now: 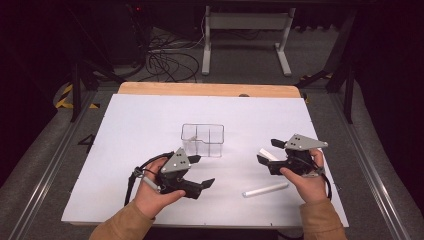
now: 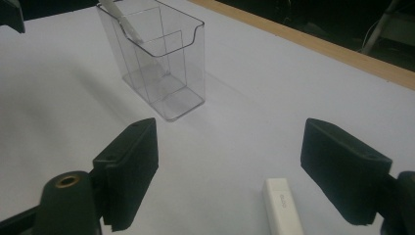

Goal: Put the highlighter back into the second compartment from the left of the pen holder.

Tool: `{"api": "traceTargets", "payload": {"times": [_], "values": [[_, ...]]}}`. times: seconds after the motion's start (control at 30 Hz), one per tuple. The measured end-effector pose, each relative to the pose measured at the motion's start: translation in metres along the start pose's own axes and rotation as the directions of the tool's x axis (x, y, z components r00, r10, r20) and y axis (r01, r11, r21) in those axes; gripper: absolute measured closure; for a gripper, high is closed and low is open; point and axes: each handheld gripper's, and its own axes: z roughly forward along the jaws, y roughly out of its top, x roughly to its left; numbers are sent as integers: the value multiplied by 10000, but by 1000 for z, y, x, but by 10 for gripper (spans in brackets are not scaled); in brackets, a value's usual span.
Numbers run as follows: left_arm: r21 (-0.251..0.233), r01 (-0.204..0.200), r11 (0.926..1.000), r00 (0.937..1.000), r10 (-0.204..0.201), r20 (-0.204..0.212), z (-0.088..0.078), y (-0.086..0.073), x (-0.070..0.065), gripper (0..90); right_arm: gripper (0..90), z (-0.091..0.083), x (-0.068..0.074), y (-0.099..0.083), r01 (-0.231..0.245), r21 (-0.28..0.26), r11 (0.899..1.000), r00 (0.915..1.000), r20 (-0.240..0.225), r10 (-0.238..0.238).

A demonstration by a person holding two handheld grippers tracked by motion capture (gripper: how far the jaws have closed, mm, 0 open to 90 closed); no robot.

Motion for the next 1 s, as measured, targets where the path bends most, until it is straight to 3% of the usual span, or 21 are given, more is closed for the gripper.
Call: {"api": "traceTargets", "payload": {"times": [0.27, 0.47, 0.67, 0.8, 1.0], "values": [[252, -188, 9995, 9986, 175, 502, 21, 9, -8, 200, 230, -3, -1, -4, -86, 7, 10000, 9998, 182, 86], [305, -316, 9990, 9974, 296, 655, 30, 14, -11, 203, 231, -4, -2, -4, -96, -70, 9999, 9997, 202, 98], [342, -135, 9993, 9969, 108, 785, 32, 15, -13, 222, 234, -4, -2, -4, -133, -120, 9998, 9998, 169, 135], [418, 310, 9986, 9945, -350, 988, 35, 17, -14, 269, 238, -4, -2, -3, -150, -161, 9998, 9998, 124, 152], [618, -42, 9981, 9965, -9, 831, 44, 19, -15, 302, 239, -2, -2, -3, -165, -146, 9998, 9998, 61, 166]]}}
